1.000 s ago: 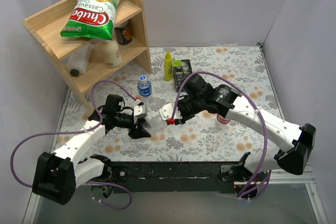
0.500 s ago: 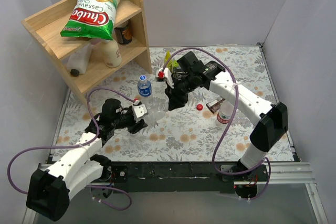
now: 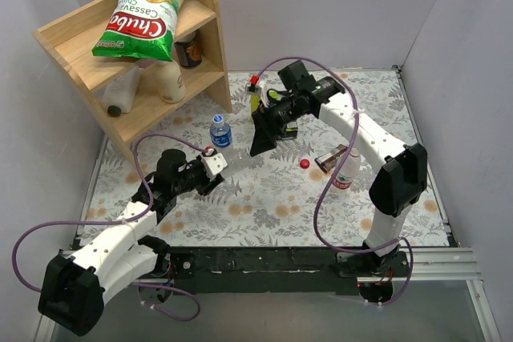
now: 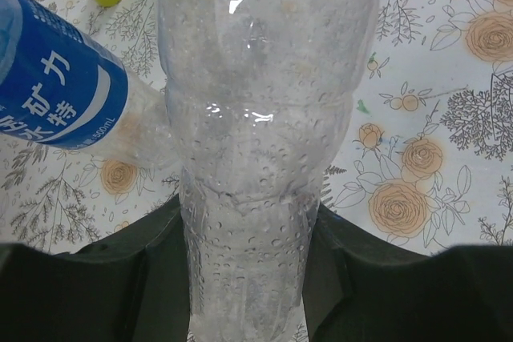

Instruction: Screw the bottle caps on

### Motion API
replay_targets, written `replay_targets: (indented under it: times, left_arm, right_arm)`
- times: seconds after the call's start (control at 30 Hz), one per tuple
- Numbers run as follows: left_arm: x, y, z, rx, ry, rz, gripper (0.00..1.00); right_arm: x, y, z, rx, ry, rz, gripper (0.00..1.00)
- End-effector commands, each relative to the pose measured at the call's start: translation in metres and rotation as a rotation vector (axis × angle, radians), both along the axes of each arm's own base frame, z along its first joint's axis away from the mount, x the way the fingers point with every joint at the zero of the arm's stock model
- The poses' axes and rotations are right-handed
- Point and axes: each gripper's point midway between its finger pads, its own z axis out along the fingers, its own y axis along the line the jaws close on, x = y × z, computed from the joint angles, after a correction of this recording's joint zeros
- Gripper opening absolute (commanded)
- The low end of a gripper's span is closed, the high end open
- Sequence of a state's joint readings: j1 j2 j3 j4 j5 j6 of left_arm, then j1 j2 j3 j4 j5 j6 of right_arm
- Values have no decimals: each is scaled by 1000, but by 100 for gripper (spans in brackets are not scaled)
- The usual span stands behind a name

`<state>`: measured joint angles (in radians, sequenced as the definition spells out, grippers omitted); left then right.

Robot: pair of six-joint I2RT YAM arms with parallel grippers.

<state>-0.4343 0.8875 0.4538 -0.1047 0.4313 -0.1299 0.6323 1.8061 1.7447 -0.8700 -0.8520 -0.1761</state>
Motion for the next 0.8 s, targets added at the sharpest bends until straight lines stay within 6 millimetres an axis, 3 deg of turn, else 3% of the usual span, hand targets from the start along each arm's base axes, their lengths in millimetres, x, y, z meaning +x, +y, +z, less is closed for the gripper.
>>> replay_targets:
  times: [0.0,0.07,0.17,0.2,0.23,0.33,0.43,0.53,0.77]
  left_arm:
    - [-7,-7,5,12,-14,-91,0]
    - [-16,-10,0,14,34,-133,0]
    - [-34,-20,-4,-15,126,-231,0]
    - [-42,-28,5,-53,138,-301,0]
    - [-51,-30,4,-63,175,-337,0]
    - [-65,-40,14,-113,215,-427,0]
    - [-69,-42,19,-113,216,-473,0]
    - [-71,-41,20,-108,217,-485,0]
    - [-71,-42,22,-112,216,-489,0]
  right_arm:
    - [27,-29,64,77,-223,-28,93]
    - [32,-40,72,80,-274,-41,93]
    - [13,-50,71,97,-323,50,94]
    - [7,-52,70,133,-428,145,93]
    - [-11,-55,61,116,-449,202,92]
    - [-31,-60,38,71,-700,376,94]
    - [-37,-57,34,68,-913,425,95]
    - [-45,-51,34,72,-998,457,95]
    - [-62,-38,35,110,-987,542,74]
